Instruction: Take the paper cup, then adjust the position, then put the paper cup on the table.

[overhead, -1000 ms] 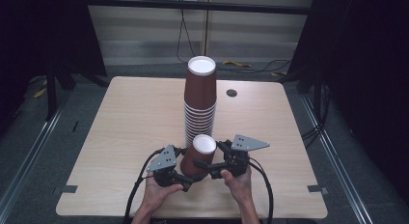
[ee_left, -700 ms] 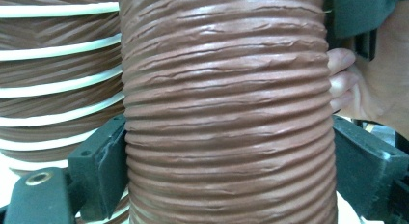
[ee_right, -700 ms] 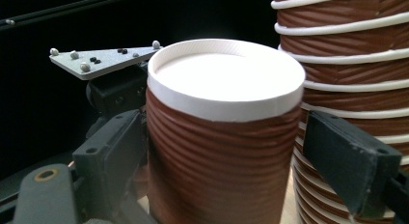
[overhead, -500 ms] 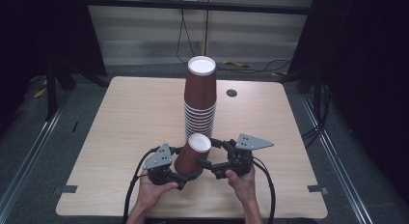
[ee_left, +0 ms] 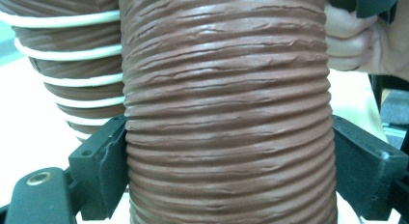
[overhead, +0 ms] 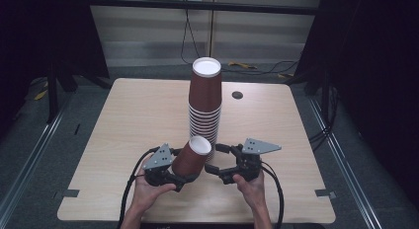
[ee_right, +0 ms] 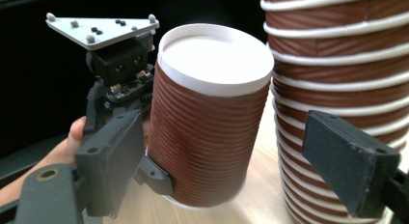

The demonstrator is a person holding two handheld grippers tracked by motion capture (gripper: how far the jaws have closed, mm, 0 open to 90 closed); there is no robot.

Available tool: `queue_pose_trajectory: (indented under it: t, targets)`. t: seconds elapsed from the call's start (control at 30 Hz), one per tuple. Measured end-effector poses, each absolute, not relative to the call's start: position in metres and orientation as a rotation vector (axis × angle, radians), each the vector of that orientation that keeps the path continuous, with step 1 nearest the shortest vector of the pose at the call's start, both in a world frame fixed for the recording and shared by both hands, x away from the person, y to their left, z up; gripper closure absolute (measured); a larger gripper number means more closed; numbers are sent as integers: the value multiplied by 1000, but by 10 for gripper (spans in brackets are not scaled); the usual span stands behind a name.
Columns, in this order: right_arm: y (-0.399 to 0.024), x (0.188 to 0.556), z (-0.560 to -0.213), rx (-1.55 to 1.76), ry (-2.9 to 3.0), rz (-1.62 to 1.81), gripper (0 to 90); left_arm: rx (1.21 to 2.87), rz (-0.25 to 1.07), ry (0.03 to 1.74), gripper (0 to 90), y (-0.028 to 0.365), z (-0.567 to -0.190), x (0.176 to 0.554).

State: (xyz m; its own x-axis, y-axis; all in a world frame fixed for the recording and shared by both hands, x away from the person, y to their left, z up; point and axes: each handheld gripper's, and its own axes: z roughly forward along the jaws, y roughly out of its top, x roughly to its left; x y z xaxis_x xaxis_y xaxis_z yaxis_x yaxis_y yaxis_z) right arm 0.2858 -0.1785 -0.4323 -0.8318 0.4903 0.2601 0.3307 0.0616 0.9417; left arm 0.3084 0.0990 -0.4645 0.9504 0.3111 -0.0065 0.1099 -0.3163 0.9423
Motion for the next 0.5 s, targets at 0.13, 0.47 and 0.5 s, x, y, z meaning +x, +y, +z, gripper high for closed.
queue_pose_trajectory:
  t: [0.13, 0.47, 0.5]
  targets:
    - [-181, 285, -435, 863, 2212, 1858, 154, 1930, 205, 303, 128, 98, -465, 308]
    - [-188, 284, -438, 834, 2312, 1764, 133, 2037, 220, 258, 127, 97, -460, 310]
    - [-188, 284, -438, 840, 2323, 1750, 133, 2064, 227, 243, 127, 97, -459, 310]
